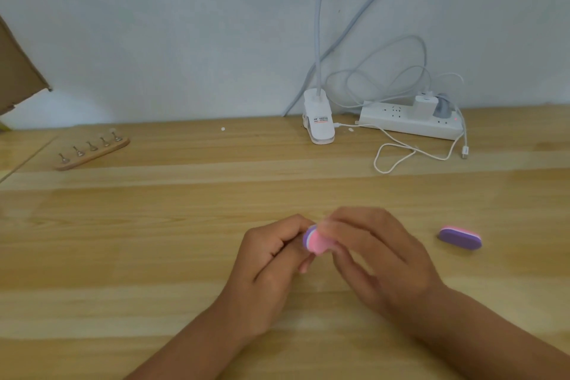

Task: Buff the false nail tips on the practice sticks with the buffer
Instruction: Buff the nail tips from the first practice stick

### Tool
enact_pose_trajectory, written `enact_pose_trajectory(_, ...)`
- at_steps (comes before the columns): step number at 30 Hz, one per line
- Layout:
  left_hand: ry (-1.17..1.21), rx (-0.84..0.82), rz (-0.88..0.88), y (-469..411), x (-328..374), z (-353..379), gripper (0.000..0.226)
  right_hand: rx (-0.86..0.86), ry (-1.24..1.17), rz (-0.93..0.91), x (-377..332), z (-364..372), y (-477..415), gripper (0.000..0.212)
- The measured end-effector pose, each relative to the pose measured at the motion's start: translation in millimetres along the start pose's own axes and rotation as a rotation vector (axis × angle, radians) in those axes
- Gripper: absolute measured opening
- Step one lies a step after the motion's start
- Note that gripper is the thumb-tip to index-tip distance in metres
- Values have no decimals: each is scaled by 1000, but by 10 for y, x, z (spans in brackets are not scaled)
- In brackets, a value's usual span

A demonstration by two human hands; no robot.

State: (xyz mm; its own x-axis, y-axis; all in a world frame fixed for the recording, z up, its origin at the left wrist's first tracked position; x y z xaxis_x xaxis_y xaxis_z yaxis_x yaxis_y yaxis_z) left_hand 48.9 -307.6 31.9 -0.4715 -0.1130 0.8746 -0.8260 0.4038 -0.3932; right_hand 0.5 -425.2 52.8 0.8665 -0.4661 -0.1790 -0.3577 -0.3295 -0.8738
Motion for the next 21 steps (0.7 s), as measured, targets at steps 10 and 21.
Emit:
enact_pose_trajectory(10, -71, -3, 3, 24, 16, 9, 25, 94, 56, 109, 131, -128, -10, 32)
enact_pose_trajectory(21, -244, 40, 90, 16, 129, -12, 22, 110, -4, 167, 175, -160, -16, 28)
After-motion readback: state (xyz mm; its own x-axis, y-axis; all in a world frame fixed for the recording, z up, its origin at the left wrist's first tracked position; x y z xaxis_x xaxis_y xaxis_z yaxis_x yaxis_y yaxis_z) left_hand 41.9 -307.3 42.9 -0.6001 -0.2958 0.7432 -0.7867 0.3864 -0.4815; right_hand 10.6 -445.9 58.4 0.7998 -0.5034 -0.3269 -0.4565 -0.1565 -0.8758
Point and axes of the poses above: each hand's wrist, its own y-axis away from the middle knuckle, its own z-axis out of the palm, x = y × z, the point moved 9 cm from there along -y, towards the middle knuckle, and after that the axes turned 9 degrees about -y, right-handed, at the moved point
